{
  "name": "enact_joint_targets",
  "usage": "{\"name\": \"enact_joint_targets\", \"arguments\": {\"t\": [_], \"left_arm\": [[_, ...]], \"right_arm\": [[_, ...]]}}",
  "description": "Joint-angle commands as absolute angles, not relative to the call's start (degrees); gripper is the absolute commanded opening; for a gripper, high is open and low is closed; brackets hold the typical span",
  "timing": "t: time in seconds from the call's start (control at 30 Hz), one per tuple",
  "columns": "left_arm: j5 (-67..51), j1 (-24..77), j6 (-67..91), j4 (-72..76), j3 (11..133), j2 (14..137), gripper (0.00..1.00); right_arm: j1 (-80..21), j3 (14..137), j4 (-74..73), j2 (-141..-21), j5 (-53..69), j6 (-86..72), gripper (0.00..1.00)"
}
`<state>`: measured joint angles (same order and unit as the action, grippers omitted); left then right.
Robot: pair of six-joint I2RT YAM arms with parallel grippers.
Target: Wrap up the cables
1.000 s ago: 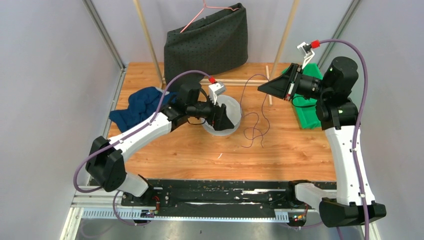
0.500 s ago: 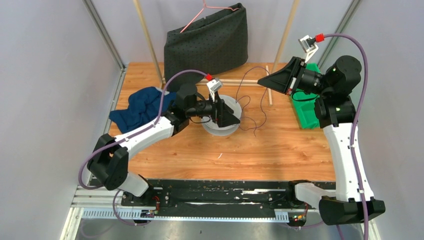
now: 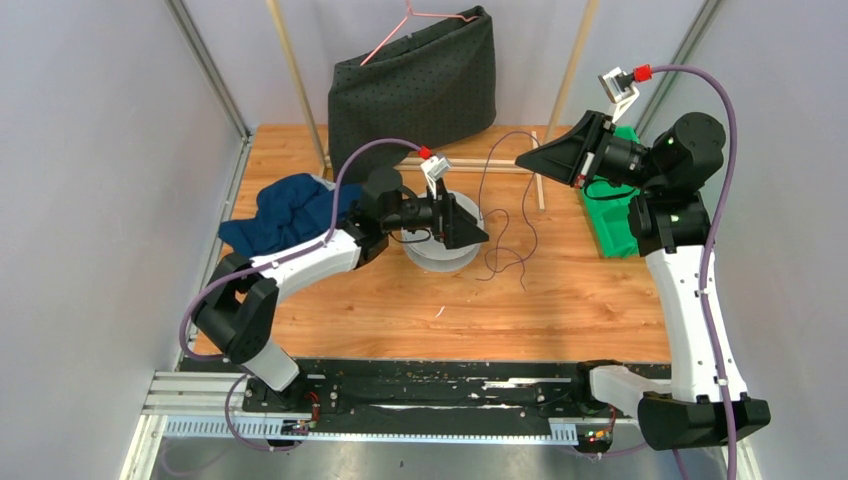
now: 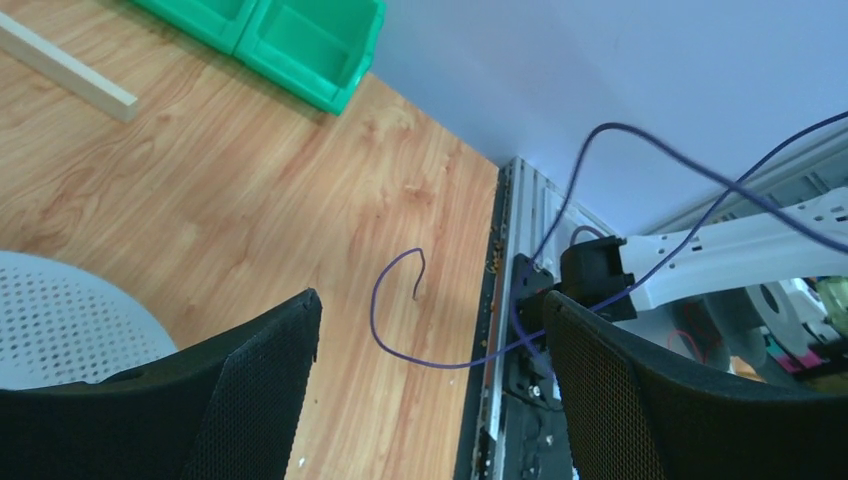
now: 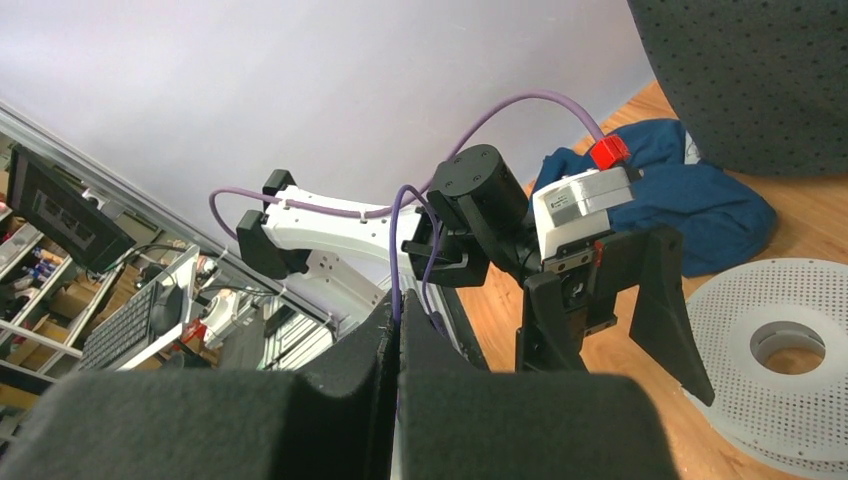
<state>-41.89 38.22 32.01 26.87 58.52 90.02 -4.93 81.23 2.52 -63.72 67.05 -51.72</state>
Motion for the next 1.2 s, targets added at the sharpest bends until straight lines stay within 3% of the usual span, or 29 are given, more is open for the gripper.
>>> {"name": "enact_joint_targets", "arguments": {"t": [0.0, 0.27, 0.43, 0.63, 0.8, 1.1, 1.17], "left_arm": [[-44.9, 39.4, 33.9, 32.4, 60.8, 91.8, 0.84], [-47.4, 40.1, 42.2, 43.0, 61.9, 96.2, 0.81], [-46.0, 40.6, 43.3, 44.4, 63.4, 98.7, 0.7], [-45.6, 40.6, 41.9, 42.2, 64.7, 99.5, 0.36], [-44.9, 40.2, 33.8, 27.3, 68.5, 98.6, 0.0], [-31.9, 36.2, 15.2, -3.8, 76.0, 88.5, 0.0], [-27.6, 36.2, 13.5, -6.2, 77.2, 86.8, 0.0]], "right_arm": [[-6.2, 81.0, 5.0, -63.6, 67.8, -53.2, 0.01], [-6.6, 81.0, 5.4, -64.2, 67.4, -53.6, 0.01], [-6.9, 81.3, 6.2, -64.8, 67.3, -54.1, 0.01], [-6.9, 80.5, 6.9, -64.7, 67.0, -54.5, 0.01], [-6.9, 80.1, 2.4, -64.2, 67.0, -50.9, 0.01], [2.6, 76.3, -33.0, -57.7, 62.5, -24.6, 0.01], [3.2, 74.5, -44.6, -55.9, 53.3, -16.4, 0.1]]}}
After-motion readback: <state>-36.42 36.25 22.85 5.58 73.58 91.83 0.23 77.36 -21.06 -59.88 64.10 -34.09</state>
